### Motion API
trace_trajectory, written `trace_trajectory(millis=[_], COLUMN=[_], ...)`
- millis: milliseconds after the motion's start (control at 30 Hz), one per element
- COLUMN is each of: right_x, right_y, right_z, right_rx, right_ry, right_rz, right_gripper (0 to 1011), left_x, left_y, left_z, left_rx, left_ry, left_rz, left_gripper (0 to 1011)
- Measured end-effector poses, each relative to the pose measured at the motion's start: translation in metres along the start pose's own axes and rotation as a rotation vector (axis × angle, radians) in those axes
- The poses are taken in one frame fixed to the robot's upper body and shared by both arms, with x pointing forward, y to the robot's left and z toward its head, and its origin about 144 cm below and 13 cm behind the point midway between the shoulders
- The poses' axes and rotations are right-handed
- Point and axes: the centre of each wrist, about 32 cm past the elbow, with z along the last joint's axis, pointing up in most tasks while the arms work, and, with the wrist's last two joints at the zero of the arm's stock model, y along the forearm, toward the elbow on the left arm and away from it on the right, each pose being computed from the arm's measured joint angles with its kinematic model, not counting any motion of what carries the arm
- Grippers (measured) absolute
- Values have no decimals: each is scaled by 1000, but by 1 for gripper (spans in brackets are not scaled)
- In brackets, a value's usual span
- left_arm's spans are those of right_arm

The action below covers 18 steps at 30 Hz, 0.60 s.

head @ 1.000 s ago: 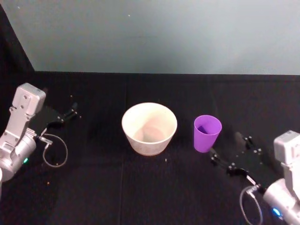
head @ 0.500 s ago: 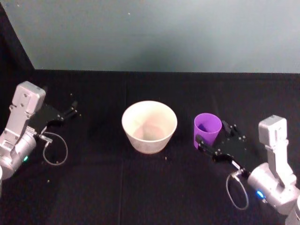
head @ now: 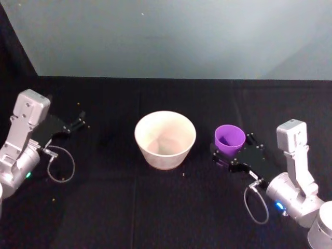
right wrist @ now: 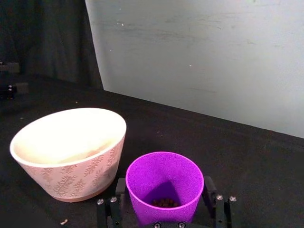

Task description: Pick up the cup and pour the mung beans from the cup into the bowl.

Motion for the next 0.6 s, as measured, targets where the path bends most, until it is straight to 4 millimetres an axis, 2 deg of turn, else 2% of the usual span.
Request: trace_trajectory(millis=[367,600], right_x=[2,1], right_y=[4,4], right_z=[-1,3], right_rx=[4,18], right_ry=[12,15], right_rz=[-7,-4], right_gripper=[768,735], left_x=[0,0], left_y=[0,0], left_z=[0,0], left_rx=[0,0], left_ry=[0,0], left_rz=[0,0], left_gripper=[1000,1000])
